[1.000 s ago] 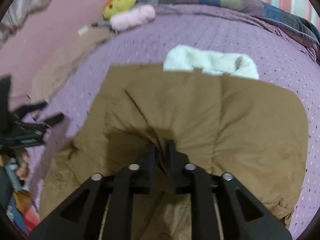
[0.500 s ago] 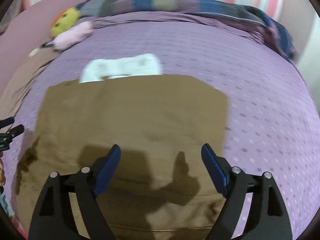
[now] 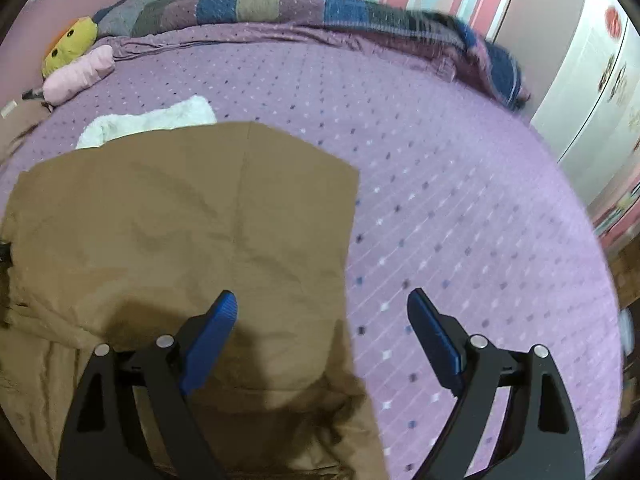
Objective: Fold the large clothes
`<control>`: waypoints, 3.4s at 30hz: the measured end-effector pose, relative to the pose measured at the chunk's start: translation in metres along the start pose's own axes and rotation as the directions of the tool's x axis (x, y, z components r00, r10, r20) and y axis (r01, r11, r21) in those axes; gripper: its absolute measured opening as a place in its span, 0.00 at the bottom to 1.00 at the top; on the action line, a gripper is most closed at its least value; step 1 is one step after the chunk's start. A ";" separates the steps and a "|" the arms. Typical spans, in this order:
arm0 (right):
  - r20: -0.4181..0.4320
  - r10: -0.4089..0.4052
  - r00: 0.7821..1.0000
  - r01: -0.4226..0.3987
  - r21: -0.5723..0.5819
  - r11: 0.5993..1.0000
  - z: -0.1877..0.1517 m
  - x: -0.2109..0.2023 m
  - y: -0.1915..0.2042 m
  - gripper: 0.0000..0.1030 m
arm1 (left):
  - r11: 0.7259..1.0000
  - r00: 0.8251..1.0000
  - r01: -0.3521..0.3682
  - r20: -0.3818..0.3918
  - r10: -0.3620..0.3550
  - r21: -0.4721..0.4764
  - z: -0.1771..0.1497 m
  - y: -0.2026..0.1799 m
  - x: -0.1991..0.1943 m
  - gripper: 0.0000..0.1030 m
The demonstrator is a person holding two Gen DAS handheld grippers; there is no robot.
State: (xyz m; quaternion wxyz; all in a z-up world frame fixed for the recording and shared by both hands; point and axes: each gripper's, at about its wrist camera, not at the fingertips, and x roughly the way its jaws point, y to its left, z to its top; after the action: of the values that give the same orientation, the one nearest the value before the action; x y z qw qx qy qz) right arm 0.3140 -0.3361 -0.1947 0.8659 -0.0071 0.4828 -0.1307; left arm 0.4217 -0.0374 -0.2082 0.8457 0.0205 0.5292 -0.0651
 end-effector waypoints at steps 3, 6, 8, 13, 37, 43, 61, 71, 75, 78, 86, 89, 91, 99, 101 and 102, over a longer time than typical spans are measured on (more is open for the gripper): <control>-0.009 0.038 0.999 -0.038 0.027 0.999 -0.002 0.001 -0.005 0.85 | 0.999 0.998 -0.039 0.055 0.038 0.022 -0.001 -0.006 -0.018 0.28; 0.002 0.036 0.999 -0.036 0.034 0.999 -0.003 -0.003 -0.004 0.85 | 0.999 0.995 -0.040 0.090 0.040 0.001 0.003 0.001 -0.039 0.28; 0.009 0.044 0.999 -0.044 0.051 0.998 -0.003 -0.006 -0.003 0.85 | 0.999 0.993 -0.051 0.102 0.052 -0.007 0.004 0.010 -0.050 0.28; -0.001 0.074 0.997 -0.074 0.050 0.996 -0.002 -0.007 0.011 0.85 | 0.992 0.990 -0.123 0.073 0.123 -0.012 -0.015 0.034 -0.054 0.28; 0.073 0.086 0.994 -0.092 0.073 0.993 -0.015 -0.014 0.007 0.86 | 0.970 0.968 -0.202 0.121 0.218 -0.135 -0.017 0.064 -0.067 0.97; 0.160 0.103 0.982 -0.116 0.070 0.991 0.024 -0.013 0.032 0.95 | 0.973 0.972 -0.184 0.123 0.202 -0.142 0.028 0.035 -0.040 0.97; 0.123 0.193 0.973 -0.194 -0.007 0.981 0.025 0.074 0.083 0.99 | 0.978 0.979 -0.185 0.070 0.192 -0.100 0.020 0.048 0.056 0.97; 0.156 0.217 0.964 -0.222 0.017 0.975 0.023 0.092 0.080 0.99 | 0.984 0.980 -0.155 0.109 0.164 -0.089 0.012 0.052 0.071 0.97; 0.176 0.221 0.959 -0.228 0.023 0.973 0.021 0.096 0.080 0.99 | 0.985 0.977 -0.146 0.141 0.157 -0.088 0.008 0.053 0.073 0.97; 0.185 0.230 0.956 -0.239 0.029 0.971 0.022 0.099 0.079 0.99 | 0.987 0.975 -0.134 0.164 0.147 -0.089 0.005 0.054 0.076 0.97; 0.221 0.253 0.942 -0.269 0.044 0.962 0.016 0.102 0.074 0.99 | 0.988 0.966 -0.117 0.221 0.137 -0.100 -0.007 0.055 0.077 0.97; 0.225 0.258 0.939 -0.275 0.046 0.960 0.015 0.103 0.073 0.99 | 0.988 0.964 -0.115 0.231 0.135 -0.102 -0.009 0.055 0.077 0.97; 0.225 0.259 0.939 -0.276 0.046 0.960 0.015 0.103 0.073 0.99 | 0.988 0.962 -0.114 0.236 0.135 -0.103 -0.011 0.055 0.077 0.97; 0.229 0.270 0.935 -0.289 0.051 0.956 0.015 0.103 0.073 0.99 | 0.989 0.956 -0.105 0.263 0.130 -0.108 -0.015 0.057 0.076 0.97; 0.230 0.271 0.935 -0.290 0.052 0.956 0.015 0.103 0.074 0.99 | 0.989 0.954 -0.104 0.269 0.130 -0.109 -0.015 0.057 0.075 0.97; 0.230 0.270 0.935 -0.289 0.052 0.956 0.015 0.103 0.075 0.99 | 0.989 0.953 -0.102 0.273 0.129 -0.111 -0.016 0.057 0.075 0.97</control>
State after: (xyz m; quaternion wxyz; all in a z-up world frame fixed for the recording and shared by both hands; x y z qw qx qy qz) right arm 0.3945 -0.2898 -0.2825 0.9234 0.0838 0.3738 -0.0251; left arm 0.4470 0.0140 -0.2847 0.9144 0.0017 0.4048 0.0078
